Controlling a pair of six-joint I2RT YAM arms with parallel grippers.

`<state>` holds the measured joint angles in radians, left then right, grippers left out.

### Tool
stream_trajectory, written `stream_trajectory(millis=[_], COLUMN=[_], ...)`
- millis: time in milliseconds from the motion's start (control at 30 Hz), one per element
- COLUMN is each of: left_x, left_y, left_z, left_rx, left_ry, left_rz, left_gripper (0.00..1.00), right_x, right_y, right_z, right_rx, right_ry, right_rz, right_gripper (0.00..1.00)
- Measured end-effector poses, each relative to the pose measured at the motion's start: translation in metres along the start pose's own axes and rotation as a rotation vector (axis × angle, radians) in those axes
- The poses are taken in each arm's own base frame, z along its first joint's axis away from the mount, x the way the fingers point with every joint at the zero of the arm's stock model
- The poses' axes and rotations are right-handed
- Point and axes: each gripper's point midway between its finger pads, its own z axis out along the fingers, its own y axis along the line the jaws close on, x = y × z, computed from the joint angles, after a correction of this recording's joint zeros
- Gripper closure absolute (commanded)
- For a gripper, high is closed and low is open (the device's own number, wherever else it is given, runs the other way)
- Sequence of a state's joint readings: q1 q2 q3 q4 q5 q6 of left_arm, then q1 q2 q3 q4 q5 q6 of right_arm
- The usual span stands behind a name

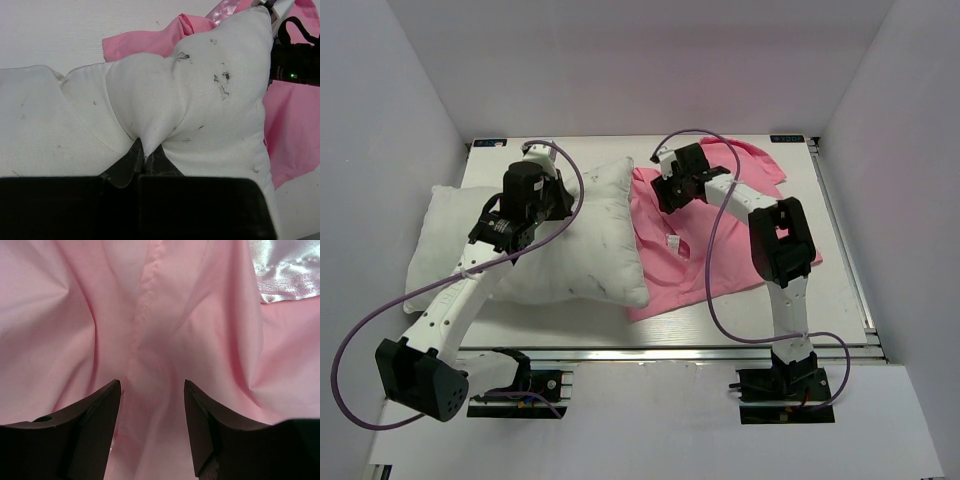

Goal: Put the pillow into the pillowcase

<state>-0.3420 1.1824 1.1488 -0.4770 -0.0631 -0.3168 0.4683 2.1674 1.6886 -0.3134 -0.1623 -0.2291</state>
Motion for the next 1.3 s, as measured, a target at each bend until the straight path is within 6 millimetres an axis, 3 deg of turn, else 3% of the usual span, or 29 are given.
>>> stream_trajectory(millis=[367,467,500,700,900,1300], left_x=[0.004,0.004,0.004,0.005,0.009,0.028], left_y=[0.0,-0.001,-0.001,-0.003,-0.008,-0.018], left_z=[0.001,0.001,0.001,0.001,0.005,0.02], left_rx=[0.003,0.01,0.011,0.022,0.047,0.119], left_ry=[0.008,0.009,0.009,0.012,0.03,0.09], left_rz=[-0.006,-0.006,-0.006,-0.006,-0.007,-0.008], left_gripper=[1.0,1.0,1.0,1.0,1.0,1.0], right_x=[0.017,0.021,0.021,0.022,0.03,-0.059], right_y=[0.004,0.002,0.002,0.001,0.011,0.013], right_z=[0.017,0.02,0.02,0.02,0.004,-0.086], right_rx=[0.03,0.037,0.039,0.043,0.013,0.019], right_ry=[0.055,0.066,0.068,0.069,0.067,-0.203], right_rz=[-0.036,-0.045,-0.049,-0.057,-0.051,0.025], right_gripper=[0.48,0.58,0.68,1.0,1.0,1.0])
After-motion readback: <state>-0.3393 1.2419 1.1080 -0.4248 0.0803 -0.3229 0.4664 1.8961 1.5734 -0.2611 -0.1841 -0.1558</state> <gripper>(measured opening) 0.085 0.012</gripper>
